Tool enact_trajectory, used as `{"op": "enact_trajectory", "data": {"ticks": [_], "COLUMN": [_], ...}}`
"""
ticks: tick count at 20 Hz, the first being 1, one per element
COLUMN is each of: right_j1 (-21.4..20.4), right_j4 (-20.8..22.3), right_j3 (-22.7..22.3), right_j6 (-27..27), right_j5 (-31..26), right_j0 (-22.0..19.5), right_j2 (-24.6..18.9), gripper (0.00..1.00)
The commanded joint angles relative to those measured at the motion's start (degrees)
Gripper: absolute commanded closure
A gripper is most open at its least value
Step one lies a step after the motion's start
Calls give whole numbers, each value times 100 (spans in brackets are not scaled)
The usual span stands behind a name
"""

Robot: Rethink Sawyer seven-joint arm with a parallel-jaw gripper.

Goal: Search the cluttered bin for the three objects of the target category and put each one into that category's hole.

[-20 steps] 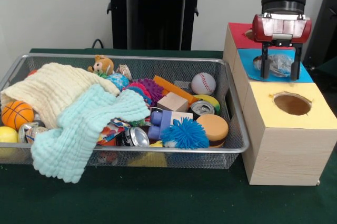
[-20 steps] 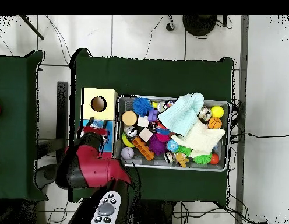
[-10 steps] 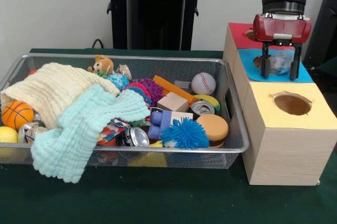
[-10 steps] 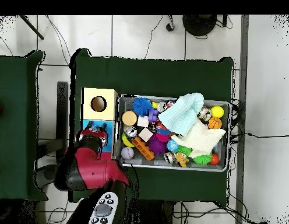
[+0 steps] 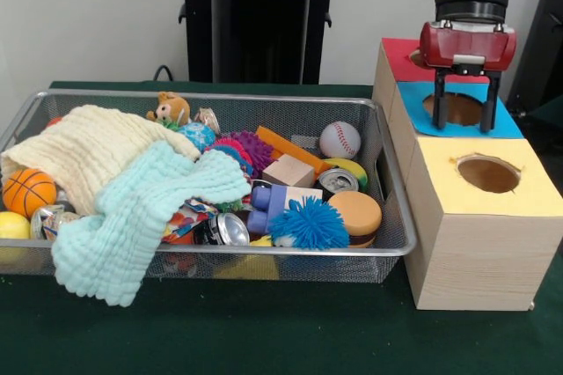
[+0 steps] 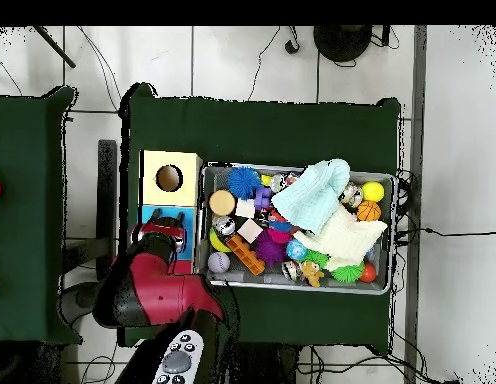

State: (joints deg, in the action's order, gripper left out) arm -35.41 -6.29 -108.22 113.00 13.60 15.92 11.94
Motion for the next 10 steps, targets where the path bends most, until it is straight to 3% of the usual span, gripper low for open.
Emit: {"op": "enact_trajectory", "data": {"ticks": [1, 10], "right_j1": [76, 135], "right_j4": [229, 181], "right_j3": [-58, 14], "right_j6": [289, 333], "right_j5": [-1087, -1120], "right_j0": [-120, -39], "right_j2": [-65, -20], "gripper": [0, 0]}}
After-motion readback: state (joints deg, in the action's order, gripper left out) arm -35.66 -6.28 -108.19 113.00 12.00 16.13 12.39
